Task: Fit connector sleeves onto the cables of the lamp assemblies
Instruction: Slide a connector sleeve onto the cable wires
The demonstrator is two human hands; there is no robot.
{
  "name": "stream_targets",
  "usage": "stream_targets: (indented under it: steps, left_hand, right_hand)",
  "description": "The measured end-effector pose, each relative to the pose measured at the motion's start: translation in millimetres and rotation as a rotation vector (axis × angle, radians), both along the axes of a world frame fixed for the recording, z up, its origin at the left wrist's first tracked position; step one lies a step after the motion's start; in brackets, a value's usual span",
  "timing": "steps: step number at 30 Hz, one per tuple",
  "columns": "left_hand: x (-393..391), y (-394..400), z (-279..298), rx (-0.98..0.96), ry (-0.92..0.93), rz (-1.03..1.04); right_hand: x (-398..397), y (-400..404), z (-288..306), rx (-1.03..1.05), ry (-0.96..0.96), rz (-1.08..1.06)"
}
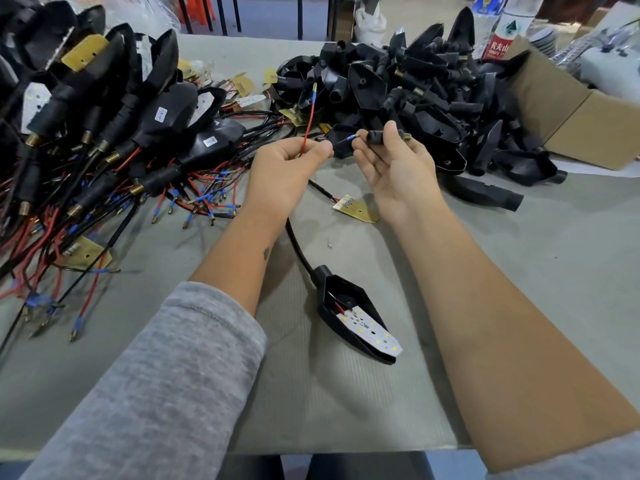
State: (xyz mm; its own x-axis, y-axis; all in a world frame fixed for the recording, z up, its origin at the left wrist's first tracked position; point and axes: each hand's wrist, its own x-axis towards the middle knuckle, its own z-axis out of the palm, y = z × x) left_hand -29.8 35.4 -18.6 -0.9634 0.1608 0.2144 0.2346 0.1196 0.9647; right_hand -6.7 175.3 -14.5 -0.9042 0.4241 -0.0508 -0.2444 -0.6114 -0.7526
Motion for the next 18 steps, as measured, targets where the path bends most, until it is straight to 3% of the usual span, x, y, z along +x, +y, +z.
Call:
stream_targets:
  steps: [14, 18]
  left_hand:
    - [-0.8, 1.4, -1.1, -0.042, 0.005, 0.001]
    - [0.0, 0.1, -1.2, -0.048, 0.009, -0.029]
  right_hand:
    - [2.7, -0.9, 2.9, 0.029, 0.009, 0.054]
    - [3.1, -2.3, 1.9, 0.17, -0.028, 0.071]
